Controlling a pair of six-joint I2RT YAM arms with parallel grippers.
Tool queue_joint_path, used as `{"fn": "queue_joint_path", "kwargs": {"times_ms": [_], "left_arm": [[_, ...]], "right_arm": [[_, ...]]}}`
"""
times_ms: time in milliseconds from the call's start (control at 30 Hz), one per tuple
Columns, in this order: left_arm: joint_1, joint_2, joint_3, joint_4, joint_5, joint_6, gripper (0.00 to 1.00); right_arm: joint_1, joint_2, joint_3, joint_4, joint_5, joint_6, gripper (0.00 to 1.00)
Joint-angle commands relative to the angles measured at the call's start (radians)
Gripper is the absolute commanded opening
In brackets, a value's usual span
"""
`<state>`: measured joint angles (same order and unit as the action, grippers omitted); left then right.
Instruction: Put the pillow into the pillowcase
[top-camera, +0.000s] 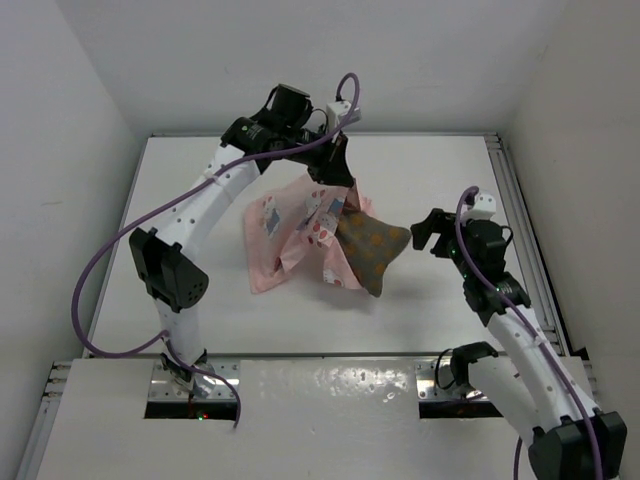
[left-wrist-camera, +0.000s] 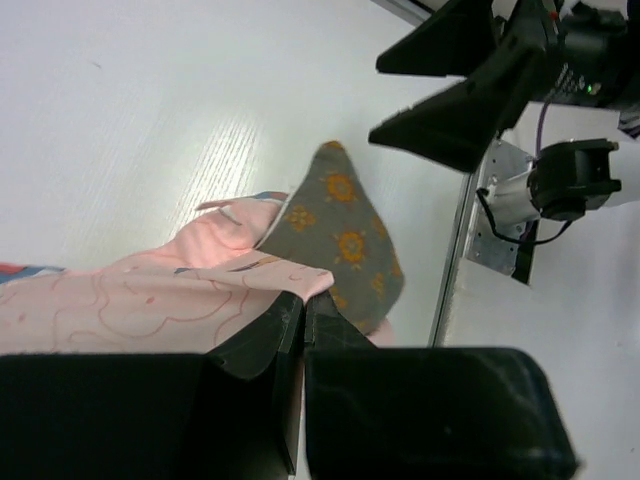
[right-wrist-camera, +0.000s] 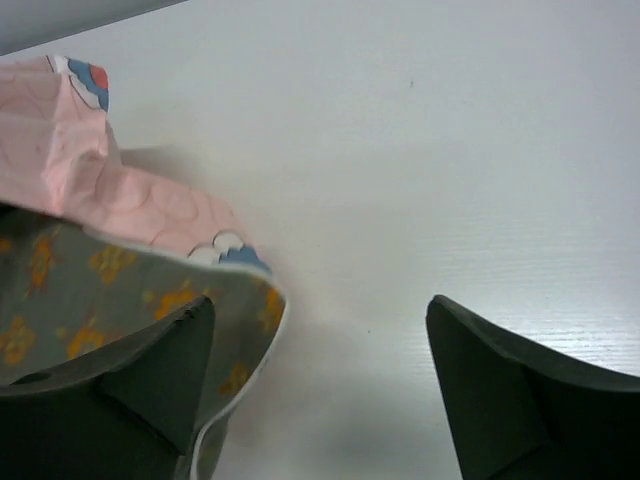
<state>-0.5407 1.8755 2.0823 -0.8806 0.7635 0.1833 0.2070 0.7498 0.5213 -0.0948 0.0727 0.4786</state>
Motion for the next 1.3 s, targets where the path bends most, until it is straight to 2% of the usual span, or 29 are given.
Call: {"fn": "queue_joint_path", "kwargs": {"times_ms": [0, 67, 100, 233, 333, 433, 467, 533, 700, 833, 967, 1000, 1100, 1133, 1267], "left_arm": [[0.004, -0.122, 0.013, 0.046, 0.031, 0.082, 0.0], [-0.001, -0.134, -0.002, 0.034, 0.02, 0.123, 0.0], [-0.002, -0.139, -0.005, 0.023, 0.011, 0.131, 0.0], [-0.01, -0.151, -0.014, 0.011, 0.005, 0.157, 0.0], [-0.016, -0.157, -0.028, 0.006, 0.007, 0.168, 0.0], [-0.018, -0.153, -0.028, 0.002, 0.013, 0.171, 0.0], [-0.019, -0.153, -0.028, 0.003, 0.017, 0.173, 0.0], [-0.021, -0.147, -0.019, 0.006, 0.026, 0.16, 0.0], [-0.022, -0.148, -0.013, 0.022, 0.051, 0.131, 0.0], [-0.024, -0.16, -0.021, 0.011, 0.042, 0.14, 0.0], [-0.022, -0.174, -0.039, 0.009, 0.033, 0.147, 0.0], [-0.024, -0.179, -0.042, 0.006, 0.031, 0.15, 0.0], [-0.022, -0.184, -0.045, 0.008, 0.017, 0.15, 0.0], [-0.022, -0.184, -0.045, 0.005, 0.005, 0.153, 0.0], [-0.019, -0.182, -0.064, 0.009, -0.032, 0.153, 0.0]], "right_arm": [[-0.05, 0.078, 0.065, 0.122, -0.069, 0.043, 0.81], [-0.08, 0.121, 0.072, 0.15, -0.201, 0.063, 0.76], [-0.086, 0.164, 0.081, 0.244, -0.236, 0.075, 0.77], [-0.089, 0.259, 0.034, 0.395, -0.396, 0.051, 0.87], [-0.089, 0.315, -0.024, 0.435, -0.516, 0.06, 0.9], [-0.077, 0.35, -0.127, 0.579, -0.615, 0.138, 0.91], [-0.069, 0.364, -0.179, 0.684, -0.631, 0.17, 0.91], [-0.035, 0.413, -0.217, 0.766, -0.646, 0.256, 0.91], [0.09, 0.552, -0.242, 0.921, -0.594, 0.333, 0.91], [0.156, 0.629, -0.205, 1.007, -0.556, 0.368, 0.8], [0.195, 0.68, -0.193, 1.109, -0.514, 0.419, 0.76], [0.198, 0.691, -0.187, 1.132, -0.524, 0.431, 0.74], [0.218, 0.715, -0.164, 1.178, -0.565, 0.457, 0.46], [0.227, 0.712, -0.152, 1.158, -0.574, 0.447, 0.26], [0.25, 0.646, -0.15, 1.014, -0.556, 0.373, 0.0]]}}
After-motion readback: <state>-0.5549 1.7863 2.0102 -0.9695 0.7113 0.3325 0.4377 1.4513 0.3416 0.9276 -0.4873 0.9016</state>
